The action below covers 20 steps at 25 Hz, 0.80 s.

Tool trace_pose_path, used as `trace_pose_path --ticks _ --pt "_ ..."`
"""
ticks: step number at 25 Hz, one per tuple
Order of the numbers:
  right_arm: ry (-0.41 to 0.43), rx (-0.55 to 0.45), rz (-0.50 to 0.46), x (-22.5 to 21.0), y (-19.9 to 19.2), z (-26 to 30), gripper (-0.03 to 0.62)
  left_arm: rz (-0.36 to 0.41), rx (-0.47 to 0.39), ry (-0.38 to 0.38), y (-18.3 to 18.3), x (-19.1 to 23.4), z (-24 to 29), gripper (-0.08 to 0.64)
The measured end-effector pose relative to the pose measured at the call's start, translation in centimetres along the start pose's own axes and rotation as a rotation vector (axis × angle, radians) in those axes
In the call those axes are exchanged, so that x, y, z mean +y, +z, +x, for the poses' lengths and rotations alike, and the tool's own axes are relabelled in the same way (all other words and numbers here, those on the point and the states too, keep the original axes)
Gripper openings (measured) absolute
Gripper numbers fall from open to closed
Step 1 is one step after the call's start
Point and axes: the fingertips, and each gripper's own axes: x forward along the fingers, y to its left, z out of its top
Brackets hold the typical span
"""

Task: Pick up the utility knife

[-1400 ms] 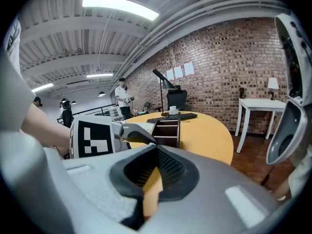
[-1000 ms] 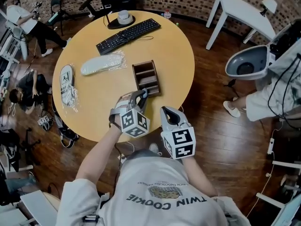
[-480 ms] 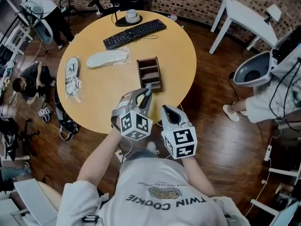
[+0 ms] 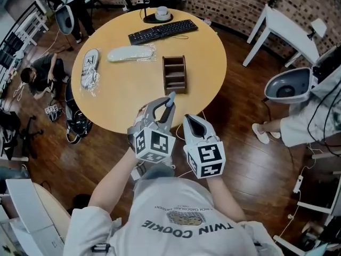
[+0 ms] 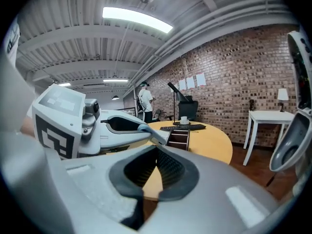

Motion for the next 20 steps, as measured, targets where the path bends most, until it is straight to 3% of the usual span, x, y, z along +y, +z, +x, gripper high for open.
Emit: trace_pose_path --ticks 7,16,20 --pt "0.024 -0.034 -0.015 1.9 -0.9 -3.7 0.000 -0.111 -0.016 0.040 0.5 -3.0 -4.6 0.074" --pt "0.020 -0.041 -0.022 2.5 -2.5 -9.2 0.000 -0.199 -0.044 0.053 2.4 -7.9 -8.7 0.072" --pt "0.026 -0.055 -0.024 3.2 -2.9 -11.6 0.000 -0.281 -0.067 0.056 3.1 -9.5 -10.9 0.072"
